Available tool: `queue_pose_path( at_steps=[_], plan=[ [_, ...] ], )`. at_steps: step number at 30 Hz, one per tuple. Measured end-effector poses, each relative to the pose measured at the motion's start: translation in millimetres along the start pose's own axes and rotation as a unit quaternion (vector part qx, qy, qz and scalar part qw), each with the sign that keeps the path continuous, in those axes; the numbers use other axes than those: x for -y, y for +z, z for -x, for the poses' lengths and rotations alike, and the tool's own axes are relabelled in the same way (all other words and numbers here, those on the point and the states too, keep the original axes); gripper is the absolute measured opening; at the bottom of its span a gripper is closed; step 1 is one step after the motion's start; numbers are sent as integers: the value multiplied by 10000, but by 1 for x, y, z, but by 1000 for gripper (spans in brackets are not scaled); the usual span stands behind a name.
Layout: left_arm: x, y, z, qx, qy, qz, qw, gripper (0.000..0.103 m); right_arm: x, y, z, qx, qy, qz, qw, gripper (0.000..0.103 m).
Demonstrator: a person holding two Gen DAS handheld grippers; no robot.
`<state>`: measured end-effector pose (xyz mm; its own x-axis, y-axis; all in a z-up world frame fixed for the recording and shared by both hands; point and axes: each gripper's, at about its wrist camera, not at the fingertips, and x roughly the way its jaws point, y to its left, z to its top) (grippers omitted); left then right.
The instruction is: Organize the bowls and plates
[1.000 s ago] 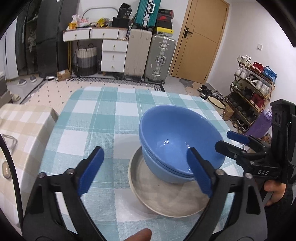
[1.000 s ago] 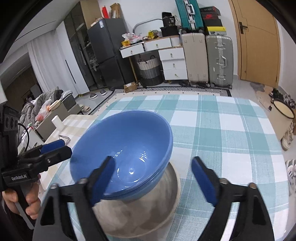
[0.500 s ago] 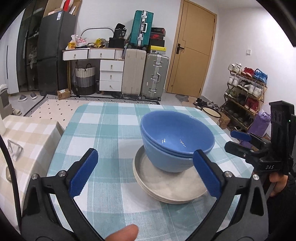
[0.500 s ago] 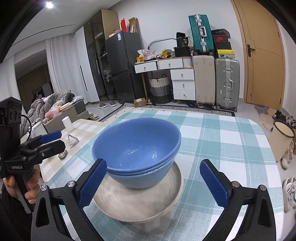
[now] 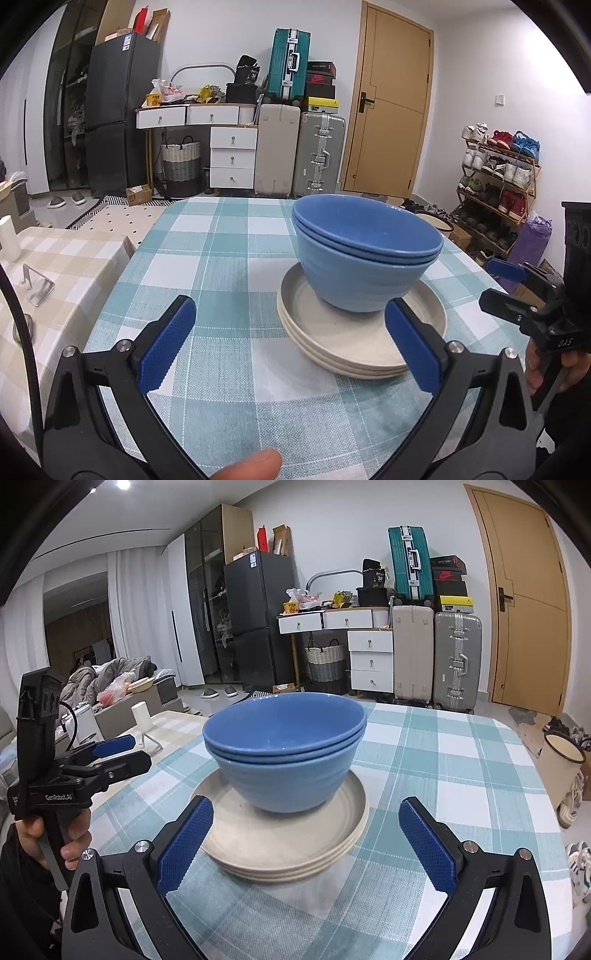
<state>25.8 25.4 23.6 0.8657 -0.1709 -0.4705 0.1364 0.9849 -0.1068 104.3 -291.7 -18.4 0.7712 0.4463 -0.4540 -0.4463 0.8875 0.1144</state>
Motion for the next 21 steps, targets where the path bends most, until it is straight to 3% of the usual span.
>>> queue_pose_path(
  at_steps=[21],
  plan=[
    [6,-25,-16,247,145,-134,9995,102,-7,-28,9,398,3,132,9991,103]
  ],
)
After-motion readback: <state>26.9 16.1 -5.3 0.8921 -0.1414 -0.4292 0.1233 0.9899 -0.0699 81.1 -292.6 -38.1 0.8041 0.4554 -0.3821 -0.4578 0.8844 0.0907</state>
